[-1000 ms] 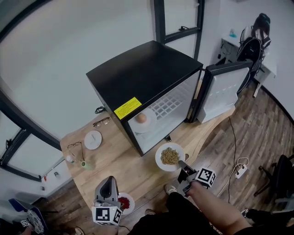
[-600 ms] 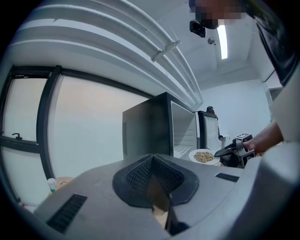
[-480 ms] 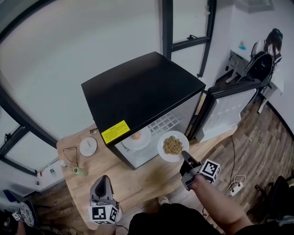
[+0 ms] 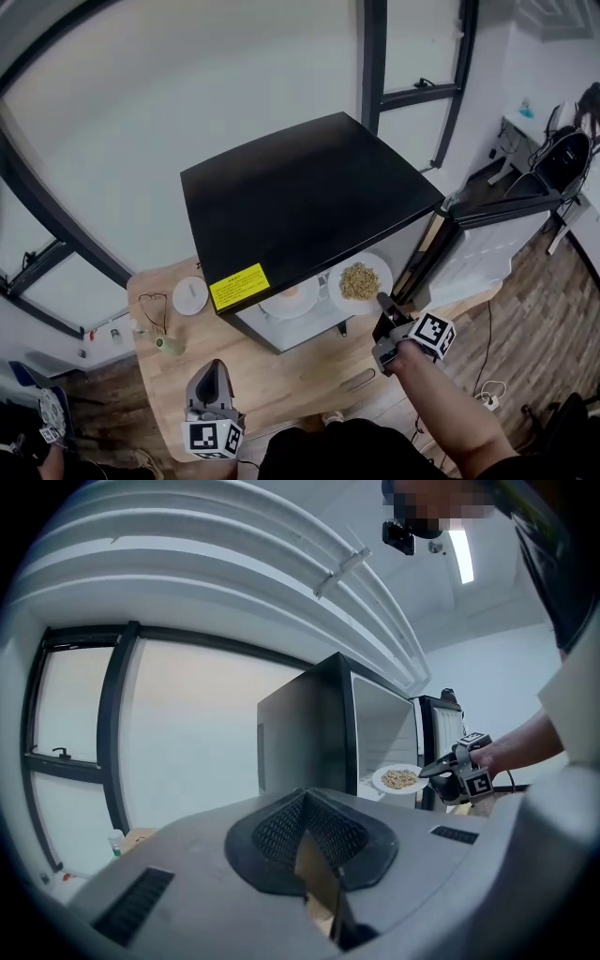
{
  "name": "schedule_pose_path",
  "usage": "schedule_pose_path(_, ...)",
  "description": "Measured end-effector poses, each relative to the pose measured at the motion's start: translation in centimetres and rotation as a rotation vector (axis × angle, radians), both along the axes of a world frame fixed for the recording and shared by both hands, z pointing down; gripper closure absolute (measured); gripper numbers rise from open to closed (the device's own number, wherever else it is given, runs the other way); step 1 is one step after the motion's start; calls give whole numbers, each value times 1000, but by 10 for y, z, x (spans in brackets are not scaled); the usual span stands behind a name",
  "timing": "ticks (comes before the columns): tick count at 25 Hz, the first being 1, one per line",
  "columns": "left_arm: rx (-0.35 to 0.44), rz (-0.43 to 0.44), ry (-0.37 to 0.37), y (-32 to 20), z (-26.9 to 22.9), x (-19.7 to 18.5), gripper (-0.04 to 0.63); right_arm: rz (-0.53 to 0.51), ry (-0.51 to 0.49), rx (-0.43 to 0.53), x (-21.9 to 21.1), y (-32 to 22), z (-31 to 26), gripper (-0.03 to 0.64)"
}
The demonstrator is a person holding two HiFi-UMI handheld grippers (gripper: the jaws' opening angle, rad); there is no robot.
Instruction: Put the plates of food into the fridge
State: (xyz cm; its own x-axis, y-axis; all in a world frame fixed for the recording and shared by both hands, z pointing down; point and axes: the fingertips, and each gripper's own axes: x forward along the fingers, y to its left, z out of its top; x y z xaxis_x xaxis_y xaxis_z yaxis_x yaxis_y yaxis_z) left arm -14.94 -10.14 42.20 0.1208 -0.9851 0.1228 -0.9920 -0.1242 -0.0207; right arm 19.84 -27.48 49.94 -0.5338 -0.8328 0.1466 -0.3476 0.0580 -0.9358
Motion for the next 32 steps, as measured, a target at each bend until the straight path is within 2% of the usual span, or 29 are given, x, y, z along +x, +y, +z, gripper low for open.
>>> schedule_pose_path(9,-16,-66,-22,-4,-4,-18,591,-17,185,44,-20,-49,-10,584)
schedule_pose_path(15,-21,-107,-17,-5,-3,-33,591,-66,388,72,-33,-72,-7,574)
schedule_pose_path(19,-20,-107,-18,-11,-4,-35,591,-75,611,99,-32,-82,-2,518)
schedule_pose_path(22,-26,-97,-21,-12,-3,-33,591,-75,788,136,-27,-86,1,417)
schedule_pose_path(24,-26,-95,-20,-13,-2,-35,591,-73,884,147,-24,-86,1,379)
schedule_pose_path(26,-25,-94,-18,-13,-3,-36,591,-72,911,147,-23,-83,2,373)
schedule_pose_path(28,-18,-90,-17,-12,-6,-37,591,-54,892,151,-20,-79,0,351)
schedule_pose_path(32,4,-88,-13,0,-10,-46,591,-5,852,203,-18,-60,-8,351)
